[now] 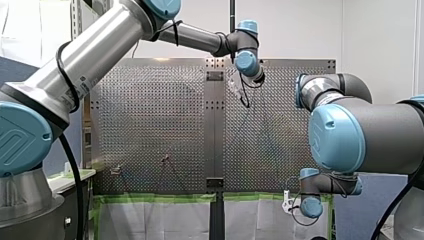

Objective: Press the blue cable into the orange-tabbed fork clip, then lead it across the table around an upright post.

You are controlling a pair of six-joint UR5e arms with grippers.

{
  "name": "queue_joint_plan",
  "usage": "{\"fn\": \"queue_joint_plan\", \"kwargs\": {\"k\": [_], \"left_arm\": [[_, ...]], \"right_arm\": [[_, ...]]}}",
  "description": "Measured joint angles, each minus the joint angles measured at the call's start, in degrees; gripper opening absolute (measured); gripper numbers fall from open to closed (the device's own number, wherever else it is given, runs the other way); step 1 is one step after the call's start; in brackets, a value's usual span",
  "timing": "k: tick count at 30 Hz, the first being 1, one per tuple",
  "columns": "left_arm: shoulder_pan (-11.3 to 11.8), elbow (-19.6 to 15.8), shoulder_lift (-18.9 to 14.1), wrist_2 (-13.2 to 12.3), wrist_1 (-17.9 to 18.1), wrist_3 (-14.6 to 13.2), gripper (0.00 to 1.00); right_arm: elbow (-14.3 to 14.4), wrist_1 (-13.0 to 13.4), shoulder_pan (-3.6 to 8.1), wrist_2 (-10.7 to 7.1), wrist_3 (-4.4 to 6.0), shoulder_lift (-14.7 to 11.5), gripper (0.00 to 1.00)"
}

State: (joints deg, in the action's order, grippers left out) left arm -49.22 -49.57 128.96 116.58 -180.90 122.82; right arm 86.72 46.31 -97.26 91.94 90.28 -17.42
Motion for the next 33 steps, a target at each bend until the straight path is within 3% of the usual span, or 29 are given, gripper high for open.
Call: {"fn": "queue_joint_plan", "kwargs": {"k": [11, 24, 33], "left_arm": [[-0.9, 0.0, 0.9, 4.8, 0.4, 5.4, 0.98], [-0.5, 0.0, 4.6, 3.4, 4.0, 11.8, 0.98], [2.0, 0.0, 4.6, 2.4, 5.8, 16.6, 0.98]], "right_arm": [[0.0, 0.0, -0.02, -0.02, 0.00, 0.0, 0.00], [0.0, -0.1, -0.05, -0.30, 0.00, 0.0, 0.00], [0.1, -0.4, -0.09, -0.35, -0.03, 0.0, 0.00]]}}
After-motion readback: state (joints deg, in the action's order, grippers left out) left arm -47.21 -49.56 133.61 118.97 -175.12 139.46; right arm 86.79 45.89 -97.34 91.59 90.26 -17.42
